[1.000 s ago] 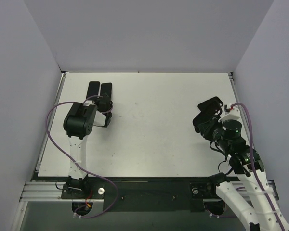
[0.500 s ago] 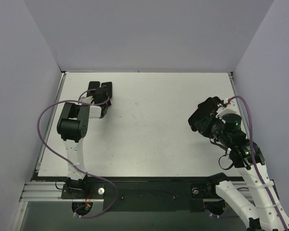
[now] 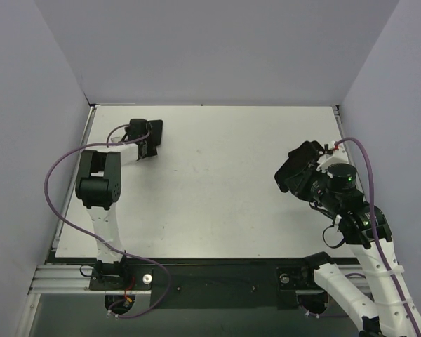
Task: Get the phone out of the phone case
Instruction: Place the phone at the center of the board, then place the phone case at the center of the board.
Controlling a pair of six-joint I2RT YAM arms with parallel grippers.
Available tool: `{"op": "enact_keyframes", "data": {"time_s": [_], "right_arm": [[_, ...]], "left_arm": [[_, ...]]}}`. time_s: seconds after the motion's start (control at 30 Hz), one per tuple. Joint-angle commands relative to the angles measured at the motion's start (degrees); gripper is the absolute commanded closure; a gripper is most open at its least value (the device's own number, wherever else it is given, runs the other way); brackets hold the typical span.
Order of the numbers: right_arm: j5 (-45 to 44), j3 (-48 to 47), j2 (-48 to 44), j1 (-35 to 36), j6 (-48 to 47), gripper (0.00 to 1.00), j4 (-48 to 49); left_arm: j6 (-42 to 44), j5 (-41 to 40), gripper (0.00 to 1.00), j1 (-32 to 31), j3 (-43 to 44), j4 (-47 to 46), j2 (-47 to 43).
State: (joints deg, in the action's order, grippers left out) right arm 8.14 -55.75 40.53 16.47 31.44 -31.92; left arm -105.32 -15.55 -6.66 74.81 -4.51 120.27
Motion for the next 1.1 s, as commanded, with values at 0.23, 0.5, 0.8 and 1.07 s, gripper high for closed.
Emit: {"op": "enact_keyframes", "data": {"time_s": [0.23, 0.5, 0.8, 1.07], "right_arm": [[0.91, -3.94, 1.56, -0.73, 1.52, 1.00, 0.28], [20.50, 4.58, 10.77, -18.02, 8.01, 1.00, 14.51], [24.40, 14.43, 22.03, -37.55, 13.38, 1.00, 29.72], [23.49, 11.19, 40.91, -41.25, 8.46, 1.00, 37.19]], "left_arm": [[6.26, 7.54, 0.06, 3.05, 7.72, 23.93, -4.60], [15.92, 11.33, 0.05, 0.42, -1.04, 18.07, -19.78], [27.35, 15.99, 0.05, -8.45, -20.21, 0.22, -46.08], [41.49, 44.07, 0.06, -14.18, -17.87, -19.73, -46.54]]}}
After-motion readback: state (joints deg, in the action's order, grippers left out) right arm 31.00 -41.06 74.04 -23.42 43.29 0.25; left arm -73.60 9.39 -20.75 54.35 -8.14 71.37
